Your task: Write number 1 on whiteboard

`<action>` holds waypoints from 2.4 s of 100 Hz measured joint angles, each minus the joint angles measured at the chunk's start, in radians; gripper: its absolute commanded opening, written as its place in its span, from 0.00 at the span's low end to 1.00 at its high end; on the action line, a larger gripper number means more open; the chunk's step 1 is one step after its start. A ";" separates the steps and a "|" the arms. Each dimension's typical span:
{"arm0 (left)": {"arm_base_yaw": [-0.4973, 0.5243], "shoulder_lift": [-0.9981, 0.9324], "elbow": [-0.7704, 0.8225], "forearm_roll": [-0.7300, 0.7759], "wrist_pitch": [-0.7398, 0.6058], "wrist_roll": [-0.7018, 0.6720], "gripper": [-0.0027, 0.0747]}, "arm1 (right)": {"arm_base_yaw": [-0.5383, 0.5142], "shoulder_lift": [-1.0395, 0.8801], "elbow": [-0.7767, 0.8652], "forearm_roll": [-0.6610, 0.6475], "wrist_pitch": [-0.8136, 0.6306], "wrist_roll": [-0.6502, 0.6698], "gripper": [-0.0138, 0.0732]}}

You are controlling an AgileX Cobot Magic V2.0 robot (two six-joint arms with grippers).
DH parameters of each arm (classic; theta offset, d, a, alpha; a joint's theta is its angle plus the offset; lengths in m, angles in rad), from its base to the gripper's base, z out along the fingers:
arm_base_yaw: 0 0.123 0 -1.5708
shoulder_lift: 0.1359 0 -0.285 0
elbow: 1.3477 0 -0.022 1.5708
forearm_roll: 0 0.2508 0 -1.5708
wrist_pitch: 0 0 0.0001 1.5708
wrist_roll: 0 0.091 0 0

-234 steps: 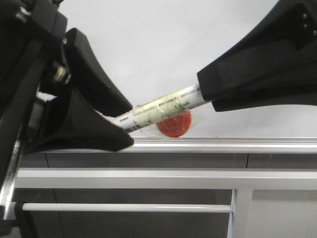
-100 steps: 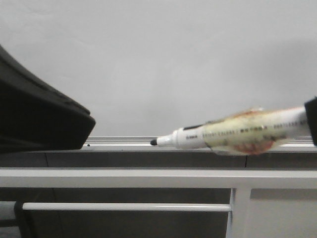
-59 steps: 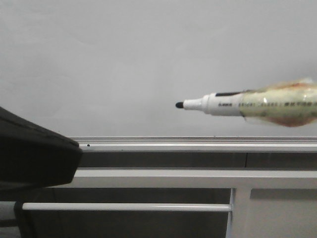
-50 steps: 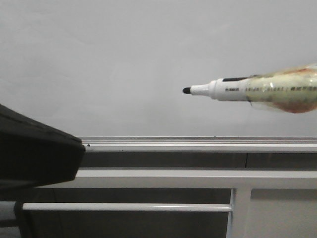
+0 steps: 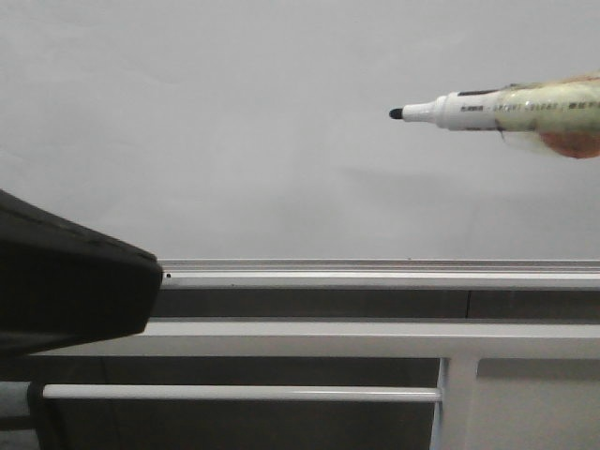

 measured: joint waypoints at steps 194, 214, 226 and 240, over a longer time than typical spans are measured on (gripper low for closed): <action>0.000 0.097 0.000 0.009 -0.131 0.032 0.01 | 0.000 0.140 -0.078 0.046 -0.153 -0.087 0.09; 0.000 0.097 0.000 0.009 -0.131 0.032 0.01 | 0.000 0.141 -0.097 0.046 -0.160 -0.096 0.09; 0.000 0.100 0.000 0.009 -0.133 0.032 0.01 | 0.000 0.141 -0.097 0.046 -0.182 -0.098 0.09; 0.000 0.100 0.000 0.009 -0.133 0.032 0.01 | 0.000 0.141 -0.097 0.046 -0.208 -0.098 0.09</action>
